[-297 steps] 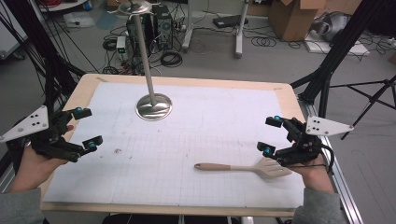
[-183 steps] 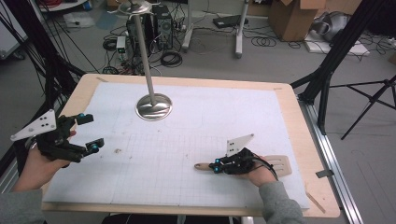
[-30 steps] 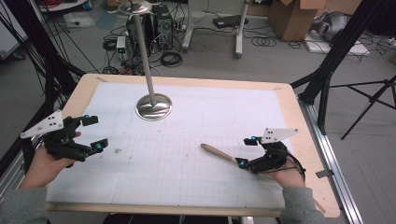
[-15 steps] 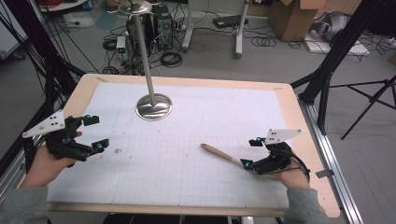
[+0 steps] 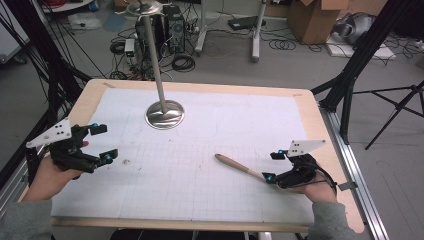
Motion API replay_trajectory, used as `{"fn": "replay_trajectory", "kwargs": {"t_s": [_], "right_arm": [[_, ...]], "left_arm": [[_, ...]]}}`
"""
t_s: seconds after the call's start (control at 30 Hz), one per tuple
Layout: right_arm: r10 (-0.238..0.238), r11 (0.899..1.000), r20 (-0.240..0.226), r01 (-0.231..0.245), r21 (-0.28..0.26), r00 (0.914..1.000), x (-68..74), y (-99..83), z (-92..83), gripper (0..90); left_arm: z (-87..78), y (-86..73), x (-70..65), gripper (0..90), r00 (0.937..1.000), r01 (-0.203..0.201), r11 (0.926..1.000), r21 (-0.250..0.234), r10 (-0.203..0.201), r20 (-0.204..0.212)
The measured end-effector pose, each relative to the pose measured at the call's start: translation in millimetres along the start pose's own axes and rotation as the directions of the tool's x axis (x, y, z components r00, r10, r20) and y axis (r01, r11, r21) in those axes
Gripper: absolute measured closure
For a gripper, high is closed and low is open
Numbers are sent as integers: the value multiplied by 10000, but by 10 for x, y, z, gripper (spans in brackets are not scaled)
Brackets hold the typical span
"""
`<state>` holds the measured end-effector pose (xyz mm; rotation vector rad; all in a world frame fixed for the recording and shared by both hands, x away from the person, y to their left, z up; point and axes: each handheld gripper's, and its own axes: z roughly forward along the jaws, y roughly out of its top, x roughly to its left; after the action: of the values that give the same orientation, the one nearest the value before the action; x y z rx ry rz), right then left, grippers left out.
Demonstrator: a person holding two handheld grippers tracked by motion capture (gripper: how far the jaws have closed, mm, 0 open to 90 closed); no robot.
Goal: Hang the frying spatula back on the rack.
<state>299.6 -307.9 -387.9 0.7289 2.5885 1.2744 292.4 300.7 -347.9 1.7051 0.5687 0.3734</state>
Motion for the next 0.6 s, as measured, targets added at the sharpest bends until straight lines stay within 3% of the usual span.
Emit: {"fn": "replay_trajectory", "kwargs": {"t_s": [0.47, 0.6], "right_arm": [[-272, 9931, -150, 287, 1140, 9995, -47, -47, 88, 211], [-237, 9908, -259, 269, 1327, 9994, -67, -37, 106, 259]], "left_arm": [[3, -13, -6, 32, 10000, 42, 10000, 52, -41, -42], [3, -18, 0, 32, 10000, 38, 10000, 59, -37, -31]]}}
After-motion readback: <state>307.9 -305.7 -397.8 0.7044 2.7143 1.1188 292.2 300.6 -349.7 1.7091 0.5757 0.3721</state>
